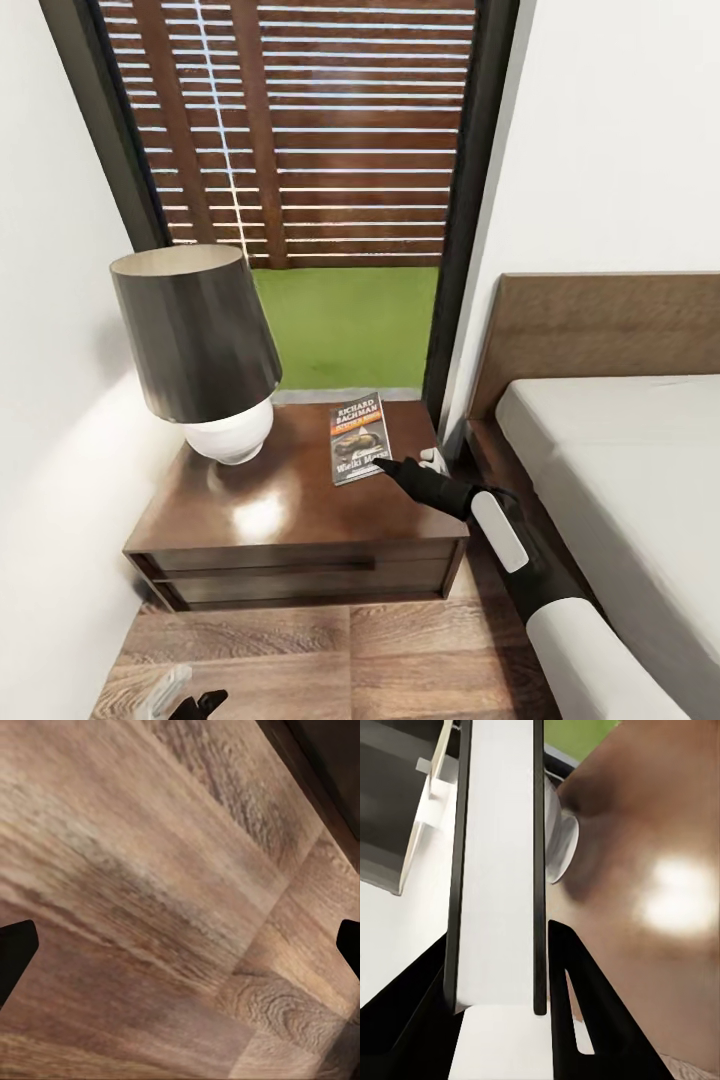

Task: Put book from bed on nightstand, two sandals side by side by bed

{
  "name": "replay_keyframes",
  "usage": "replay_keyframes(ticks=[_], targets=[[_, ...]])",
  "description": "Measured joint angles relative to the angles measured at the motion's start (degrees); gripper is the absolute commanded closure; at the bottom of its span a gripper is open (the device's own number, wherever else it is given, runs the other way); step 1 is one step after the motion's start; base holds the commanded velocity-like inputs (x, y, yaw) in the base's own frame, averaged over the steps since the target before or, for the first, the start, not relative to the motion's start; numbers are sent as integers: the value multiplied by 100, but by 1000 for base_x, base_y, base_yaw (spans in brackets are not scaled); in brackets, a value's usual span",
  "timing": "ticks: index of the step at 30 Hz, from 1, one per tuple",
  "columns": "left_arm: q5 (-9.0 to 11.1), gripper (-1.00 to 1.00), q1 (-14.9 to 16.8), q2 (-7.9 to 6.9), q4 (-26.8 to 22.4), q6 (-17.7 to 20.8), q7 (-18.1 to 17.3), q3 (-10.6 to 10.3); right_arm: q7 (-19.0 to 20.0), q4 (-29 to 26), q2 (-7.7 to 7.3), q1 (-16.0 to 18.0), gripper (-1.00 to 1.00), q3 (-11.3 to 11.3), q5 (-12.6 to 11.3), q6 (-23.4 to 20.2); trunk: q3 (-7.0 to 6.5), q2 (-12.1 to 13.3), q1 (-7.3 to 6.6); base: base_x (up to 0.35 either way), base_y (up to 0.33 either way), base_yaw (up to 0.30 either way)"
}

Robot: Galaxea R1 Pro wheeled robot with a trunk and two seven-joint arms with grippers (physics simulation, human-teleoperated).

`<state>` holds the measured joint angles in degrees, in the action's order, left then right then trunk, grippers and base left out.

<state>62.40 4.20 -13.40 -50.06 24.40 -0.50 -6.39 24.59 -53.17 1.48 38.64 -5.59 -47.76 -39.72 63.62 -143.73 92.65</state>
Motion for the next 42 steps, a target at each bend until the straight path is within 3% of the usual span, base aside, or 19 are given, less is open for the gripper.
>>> replay_keyframes(ticks=[7,13,24,38,42], targets=[[-3,-100,0,0,21,-16,9,8,-4,-1,6,0,100,0,8,0,0,0,0,226,0,0],[85,-100,0,0,28,25,5,145,-4,0,8,0,100,0,0,-7,0,0,1,64,0,0],[276,-100,0,-5,6,68,-19,273,-11,1,9,0,100,0,16,-11,243,-14,31,14,0,0],[279,-100,0,0,6,73,-6,271,-22,24,15,5,100,-4,20,-14,554,-33,67,1,0,0],[283,-100,0,0,6,73,-14,271,-22,26,11,8,100,-1,7,-18,554,-33,66,0,0,0]])
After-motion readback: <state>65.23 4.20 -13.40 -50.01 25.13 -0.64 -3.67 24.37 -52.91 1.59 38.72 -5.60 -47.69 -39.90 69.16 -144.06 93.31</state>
